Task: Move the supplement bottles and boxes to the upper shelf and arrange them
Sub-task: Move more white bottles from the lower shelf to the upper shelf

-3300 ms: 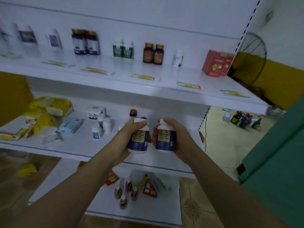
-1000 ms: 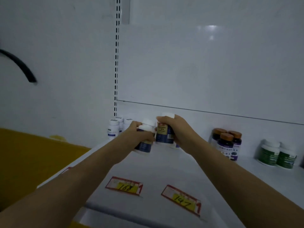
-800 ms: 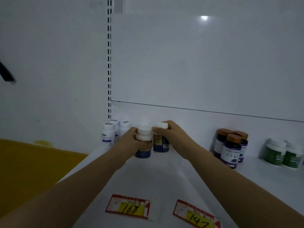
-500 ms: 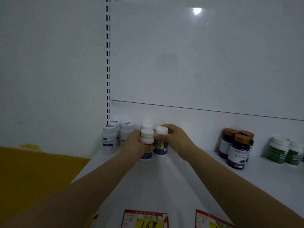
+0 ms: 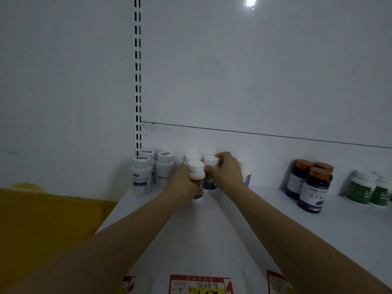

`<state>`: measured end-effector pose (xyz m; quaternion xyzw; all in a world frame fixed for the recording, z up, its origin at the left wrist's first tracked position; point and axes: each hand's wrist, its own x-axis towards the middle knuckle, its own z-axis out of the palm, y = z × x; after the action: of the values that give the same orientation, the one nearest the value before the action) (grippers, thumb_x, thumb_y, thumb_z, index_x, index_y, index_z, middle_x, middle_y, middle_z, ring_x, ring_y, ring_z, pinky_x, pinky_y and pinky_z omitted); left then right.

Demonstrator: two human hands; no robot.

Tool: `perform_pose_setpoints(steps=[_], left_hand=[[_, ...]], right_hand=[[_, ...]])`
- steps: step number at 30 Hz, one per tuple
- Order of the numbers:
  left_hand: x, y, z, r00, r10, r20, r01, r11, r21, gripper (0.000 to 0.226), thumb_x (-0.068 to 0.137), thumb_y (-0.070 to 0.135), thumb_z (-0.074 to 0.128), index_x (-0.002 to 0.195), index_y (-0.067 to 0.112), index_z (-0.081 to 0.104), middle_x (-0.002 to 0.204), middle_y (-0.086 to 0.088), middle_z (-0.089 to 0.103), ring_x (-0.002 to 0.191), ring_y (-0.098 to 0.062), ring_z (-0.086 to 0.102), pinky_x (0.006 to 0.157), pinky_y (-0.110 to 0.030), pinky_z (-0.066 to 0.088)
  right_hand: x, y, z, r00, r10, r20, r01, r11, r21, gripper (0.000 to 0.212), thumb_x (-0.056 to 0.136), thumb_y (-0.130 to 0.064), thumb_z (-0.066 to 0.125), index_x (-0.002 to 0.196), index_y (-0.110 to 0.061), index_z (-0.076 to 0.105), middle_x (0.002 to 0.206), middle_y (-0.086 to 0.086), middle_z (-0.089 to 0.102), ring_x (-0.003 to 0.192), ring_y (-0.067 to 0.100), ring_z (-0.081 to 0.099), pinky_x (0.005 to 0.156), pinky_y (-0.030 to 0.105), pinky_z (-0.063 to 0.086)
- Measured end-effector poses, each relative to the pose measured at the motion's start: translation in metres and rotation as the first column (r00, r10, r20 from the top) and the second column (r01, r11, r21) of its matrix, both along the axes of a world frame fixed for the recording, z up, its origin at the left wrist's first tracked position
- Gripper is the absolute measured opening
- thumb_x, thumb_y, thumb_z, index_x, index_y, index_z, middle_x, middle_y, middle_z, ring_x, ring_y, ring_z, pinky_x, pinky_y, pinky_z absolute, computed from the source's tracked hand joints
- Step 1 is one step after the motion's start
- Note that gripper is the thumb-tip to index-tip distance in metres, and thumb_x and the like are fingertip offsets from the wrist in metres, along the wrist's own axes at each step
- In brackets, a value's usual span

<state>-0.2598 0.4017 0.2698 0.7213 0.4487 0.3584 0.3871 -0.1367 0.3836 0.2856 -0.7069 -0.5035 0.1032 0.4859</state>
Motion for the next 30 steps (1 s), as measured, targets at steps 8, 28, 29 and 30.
perform_pose_setpoints(steps=[8,28,29,30], left_hand=[[0.000,0.007,-0.002,0.989,0.016,-0.145,-0.009,0.999,0.051,0.051,0.068,0.008,0.073,0.115,0.008,0.054,0.109,-0.008,0.062,0.103,-0.025,0.060,0.081,-0.029,0.047],[-0.042,-0.080,0.046,0.850,-0.023,-0.527,0.143,0.972,0.188,0.029,0.084,0.017,0.063,0.106,-0.001,0.059,0.101,-0.013,0.064,0.084,-0.023,0.055,0.059,-0.021,0.039],[-0.043,-0.091,0.048,0.832,-0.038,-0.553,0.169,0.968,0.187,0.029,0.085,0.020,0.062,0.108,0.001,0.059,0.103,-0.011,0.063,0.085,-0.020,0.054,0.062,-0.021,0.039],[-0.044,-0.103,0.049,0.814,-0.056,-0.578,0.193,0.965,0.178,0.032,0.086,0.023,0.062,0.112,0.004,0.058,0.105,-0.009,0.061,0.087,-0.019,0.053,0.064,-0.021,0.040]], right_hand=[[-0.005,-0.001,0.001,0.966,-0.027,0.258,0.039,0.998,-0.041,0.046,0.085,-0.023,0.064,0.123,-0.005,0.046,0.120,0.015,0.051,0.107,0.029,0.052,0.084,0.031,0.041],[-0.024,-0.107,0.045,0.693,0.128,0.709,0.177,0.924,-0.340,0.040,0.090,-0.019,0.053,0.128,-0.007,0.051,0.124,0.014,0.053,0.114,0.030,0.051,0.096,0.038,0.046],[-0.027,-0.117,0.045,0.686,0.129,0.716,0.196,0.915,-0.353,0.040,0.089,-0.020,0.055,0.127,-0.009,0.051,0.123,0.013,0.053,0.112,0.030,0.052,0.095,0.038,0.047],[-0.030,-0.128,0.045,0.678,0.130,0.723,0.215,0.906,-0.365,0.041,0.088,-0.021,0.056,0.127,-0.010,0.051,0.122,0.012,0.053,0.111,0.030,0.052,0.093,0.037,0.047]])
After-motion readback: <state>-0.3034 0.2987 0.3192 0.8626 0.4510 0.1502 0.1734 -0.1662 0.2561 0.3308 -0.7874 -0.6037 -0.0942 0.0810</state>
